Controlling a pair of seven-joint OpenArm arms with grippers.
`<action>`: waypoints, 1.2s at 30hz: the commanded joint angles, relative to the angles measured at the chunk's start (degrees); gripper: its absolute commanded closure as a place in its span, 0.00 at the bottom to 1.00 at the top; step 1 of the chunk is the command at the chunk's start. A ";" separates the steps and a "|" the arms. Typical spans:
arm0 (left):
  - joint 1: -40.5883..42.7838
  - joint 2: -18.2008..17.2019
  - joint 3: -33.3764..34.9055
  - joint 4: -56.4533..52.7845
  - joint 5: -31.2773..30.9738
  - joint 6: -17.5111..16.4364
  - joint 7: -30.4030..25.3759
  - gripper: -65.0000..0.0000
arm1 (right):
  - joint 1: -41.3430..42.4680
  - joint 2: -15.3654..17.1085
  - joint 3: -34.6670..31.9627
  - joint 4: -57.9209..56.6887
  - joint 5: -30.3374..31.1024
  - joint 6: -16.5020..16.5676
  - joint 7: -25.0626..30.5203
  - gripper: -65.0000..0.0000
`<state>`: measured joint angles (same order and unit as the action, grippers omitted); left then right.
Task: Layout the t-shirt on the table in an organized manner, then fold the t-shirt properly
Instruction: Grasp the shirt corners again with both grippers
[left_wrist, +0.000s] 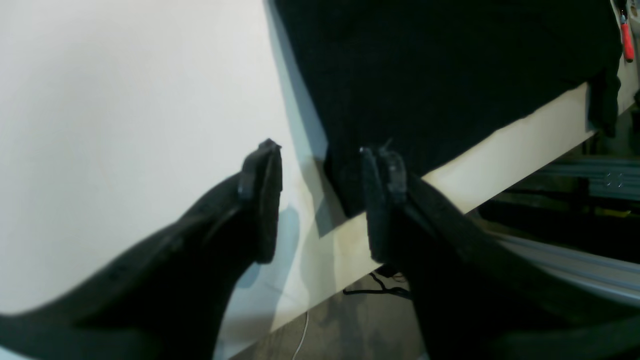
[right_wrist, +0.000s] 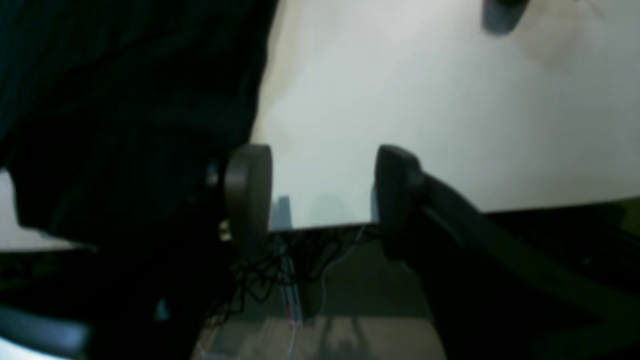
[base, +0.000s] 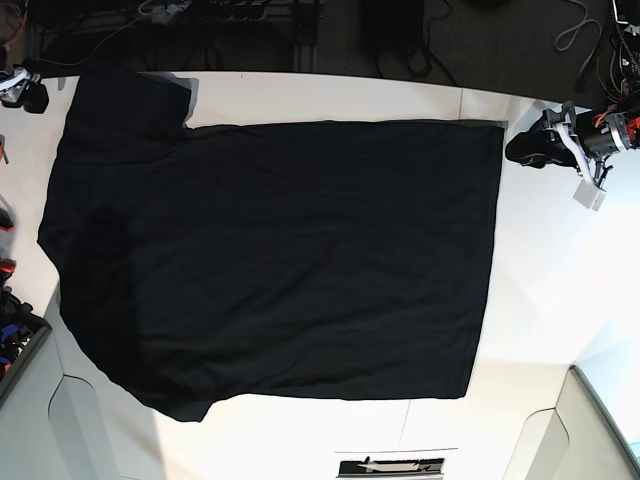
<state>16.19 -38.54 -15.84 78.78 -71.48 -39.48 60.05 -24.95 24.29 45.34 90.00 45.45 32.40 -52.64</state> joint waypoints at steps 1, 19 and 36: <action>-0.46 -1.29 -0.63 1.01 -1.60 -0.52 -0.50 0.55 | -0.13 1.20 -0.61 0.74 0.59 0.37 1.40 0.49; 0.81 -1.31 -0.61 0.98 1.22 -0.52 -1.49 0.55 | 0.63 -6.29 -7.23 0.72 0.02 0.22 1.84 0.49; 1.77 2.05 0.26 0.98 1.46 -0.52 -2.23 0.44 | 0.66 -6.23 -7.23 0.74 1.05 0.44 1.84 0.49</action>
<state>18.22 -35.66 -15.42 79.09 -70.11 -39.59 57.56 -23.97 17.58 38.11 90.39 46.98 32.84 -49.12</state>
